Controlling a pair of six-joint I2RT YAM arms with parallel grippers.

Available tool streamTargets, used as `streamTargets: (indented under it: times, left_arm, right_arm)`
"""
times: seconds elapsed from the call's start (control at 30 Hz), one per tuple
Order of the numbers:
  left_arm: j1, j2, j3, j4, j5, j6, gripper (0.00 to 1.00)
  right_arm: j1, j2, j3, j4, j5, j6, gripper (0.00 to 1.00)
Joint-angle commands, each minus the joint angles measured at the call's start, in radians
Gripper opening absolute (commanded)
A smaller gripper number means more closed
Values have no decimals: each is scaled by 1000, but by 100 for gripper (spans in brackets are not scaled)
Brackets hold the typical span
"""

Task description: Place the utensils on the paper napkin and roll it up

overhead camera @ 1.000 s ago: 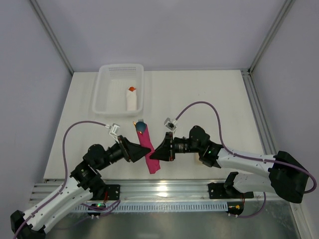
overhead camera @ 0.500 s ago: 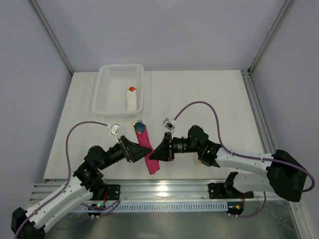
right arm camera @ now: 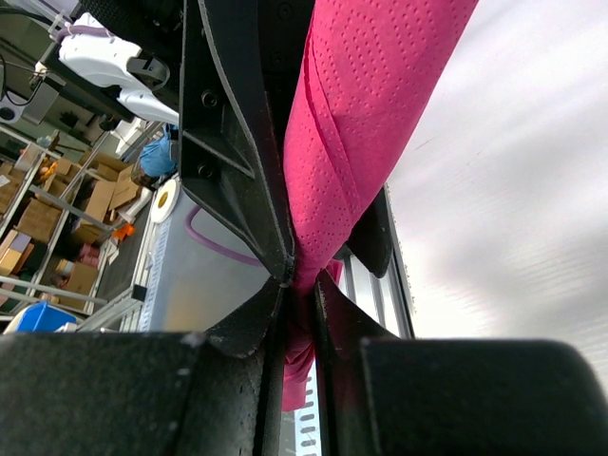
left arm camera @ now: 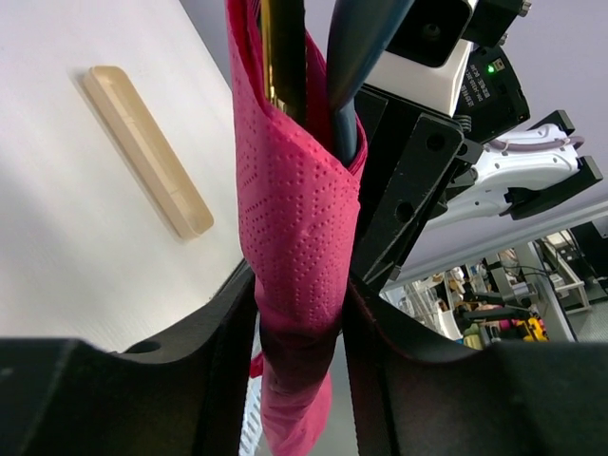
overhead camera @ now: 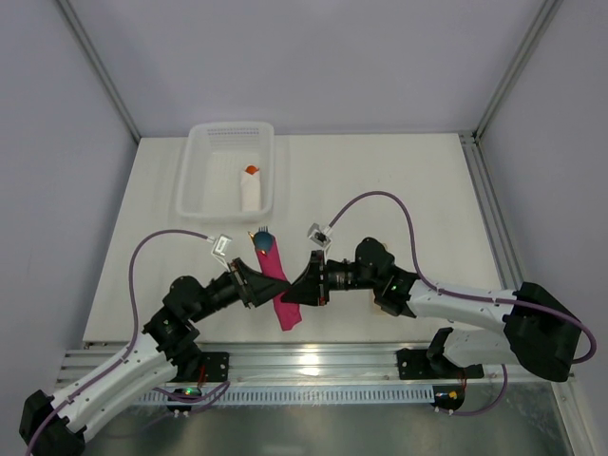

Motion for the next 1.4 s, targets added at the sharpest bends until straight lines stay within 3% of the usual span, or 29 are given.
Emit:
streamTargets:
  times: [0.0, 0.17, 0.23, 0.27, 0.47, 0.57, 0.7, 0.73, 1.0, 1.17, 1.23, 1.37]
  left_arm:
    - [-2, 3, -6, 58, 16, 1, 37]
    - [-2, -1, -6, 57, 12, -8, 26]
    - [-2, 0, -5, 54, 4, -12, 15]
    - [-4, 0, -3, 52, -2, -15, 1]
    - [-2, 6, 23, 6, -27, -5, 0]
    - [-2, 11, 38, -8, -39, 7, 0]
    - [-4, 28, 67, -66, -65, 33, 0]
    - [-2, 30, 79, -74, -68, 48, 0]
    - [-1, 74, 159, -178, -88, 116, 0]
    - [7, 111, 243, -310, -107, 194, 0]
    - [21, 140, 296, -337, -113, 234, 0]
    - [90, 247, 467, -539, -137, 324, 0]
  right_arm:
    - [6, 1, 51, 118, 22, 2, 4]
    - [6, 2, 54, 113, 37, 2, 3]
    - [6, 4, 54, 109, 43, 2, 4]
    - [6, 8, 59, 104, 43, 1, 4]
    - [6, 16, 73, 60, 56, -11, 4]
    - [6, 14, 90, 20, 63, -19, 9]
    - [6, 8, 99, -26, 50, -36, 29]
    - [6, 4, 99, -37, 54, -39, 39]
    - [-2, -97, 88, -218, 123, -73, 67]
    - [-28, -208, 84, -414, 266, -80, 70]
    - [-40, -263, 100, -564, 376, -73, 70]
    - [-91, -338, 134, -807, 479, -39, 70]
